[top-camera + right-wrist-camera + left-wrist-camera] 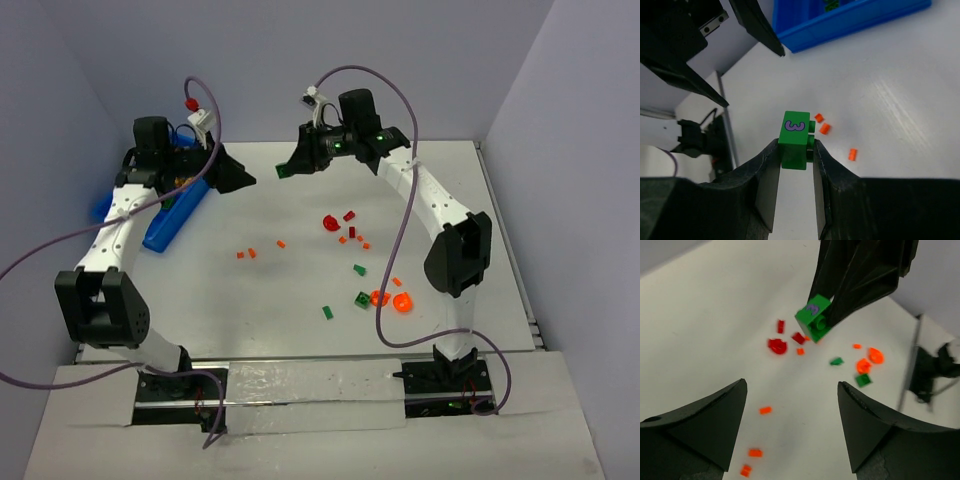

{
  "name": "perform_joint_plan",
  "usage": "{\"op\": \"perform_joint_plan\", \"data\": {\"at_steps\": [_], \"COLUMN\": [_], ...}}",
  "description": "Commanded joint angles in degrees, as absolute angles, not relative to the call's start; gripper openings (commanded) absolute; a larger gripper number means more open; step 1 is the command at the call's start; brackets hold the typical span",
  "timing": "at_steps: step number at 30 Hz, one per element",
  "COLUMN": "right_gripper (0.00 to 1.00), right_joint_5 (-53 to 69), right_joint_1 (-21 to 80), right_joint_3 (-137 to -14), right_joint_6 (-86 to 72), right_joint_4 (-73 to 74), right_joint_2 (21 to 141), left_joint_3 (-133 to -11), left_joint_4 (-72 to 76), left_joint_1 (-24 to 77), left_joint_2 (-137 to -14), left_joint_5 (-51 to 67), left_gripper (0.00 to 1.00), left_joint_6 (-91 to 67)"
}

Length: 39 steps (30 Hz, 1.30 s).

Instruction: Sort the legos into containers by color

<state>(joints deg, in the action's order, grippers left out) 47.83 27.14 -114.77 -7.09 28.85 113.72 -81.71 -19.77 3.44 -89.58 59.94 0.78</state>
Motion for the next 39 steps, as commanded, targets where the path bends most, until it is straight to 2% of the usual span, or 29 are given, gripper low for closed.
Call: {"op": "perform_joint_plan", "data": {"at_steps": [1, 5, 11, 20, 25, 30, 33, 38, 39], "right_gripper": [0.0, 0.0, 0.0, 0.0, 0.0, 0.0, 0.01, 0.05, 0.06], "right_joint_5": [54.8, 56.6, 59.0, 59.9, 60.4, 61.1, 61.3, 62.0, 62.1], "right_joint_1": [27.6, 27.6, 27.8, 28.5, 28.6, 28.7, 28.7, 28.8, 28.7], "right_joint_3": [-113.0, -113.5, -113.7, -112.6, -112.3, -112.5, -112.3, -112.5, -112.5], "right_joint_6": [-18.2, -18.5, -18.9, -18.0, -17.8, -17.7, -17.8, -18.0, -18.1], "right_joint_4": [22.2, 22.3, 21.8, 21.6, 21.7, 21.7, 21.7, 21.6, 21.5], "right_joint_2": [114.0, 114.8, 115.2, 114.3, 113.8, 113.8, 113.8, 114.1, 114.1], "left_joint_3": [-73.7, -65.9, -66.7, -69.2, -70.7, -71.0, -70.8, -70.7, -70.7], "left_joint_4": [-2.3, 2.8, 2.1, -1.4, -3.3, -4.1, -4.0, -4.5, -4.7], "left_joint_1": [6.9, 9.4, 11.6, 14.4, 15.5, 16.4, 16.6, 17.0, 17.0], "left_joint_2": [-80.1, -74.5, -75.3, -77.8, -79.1, -79.5, -79.3, -79.0, -78.9], "left_joint_5": [50.4, 47.4, 48.6, 51.5, 52.4, 51.5, 50.7, 49.8, 49.7], "left_gripper": [0.87, 0.9, 0.91, 0.9, 0.86, 0.75, 0.57, 0.36, 0.27], "left_joint_6": [11.1, 22.3, 31.1, 34.7, 35.5, 36.3, 36.2, 36.6, 36.7]}}
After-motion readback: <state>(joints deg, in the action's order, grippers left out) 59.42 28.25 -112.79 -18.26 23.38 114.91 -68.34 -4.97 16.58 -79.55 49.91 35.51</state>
